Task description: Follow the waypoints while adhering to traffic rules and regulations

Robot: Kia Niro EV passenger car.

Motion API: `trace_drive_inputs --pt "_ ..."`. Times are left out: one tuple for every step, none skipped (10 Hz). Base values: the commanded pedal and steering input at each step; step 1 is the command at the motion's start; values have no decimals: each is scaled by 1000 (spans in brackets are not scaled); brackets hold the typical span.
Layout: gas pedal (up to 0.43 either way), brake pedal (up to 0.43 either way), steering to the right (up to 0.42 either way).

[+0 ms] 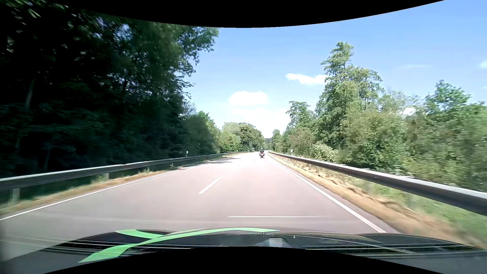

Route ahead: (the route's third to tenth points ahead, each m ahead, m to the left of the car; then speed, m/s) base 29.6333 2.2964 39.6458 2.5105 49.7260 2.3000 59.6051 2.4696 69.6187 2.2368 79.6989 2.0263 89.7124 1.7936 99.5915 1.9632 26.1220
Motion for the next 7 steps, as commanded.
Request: trace_drive_inputs --pt "209 0 1" --pt "209 0 1" --pt "220 0 1" --pt "228 0 1" --pt "240 0 1" --pt "268 0 1" --pt "268 0 1"
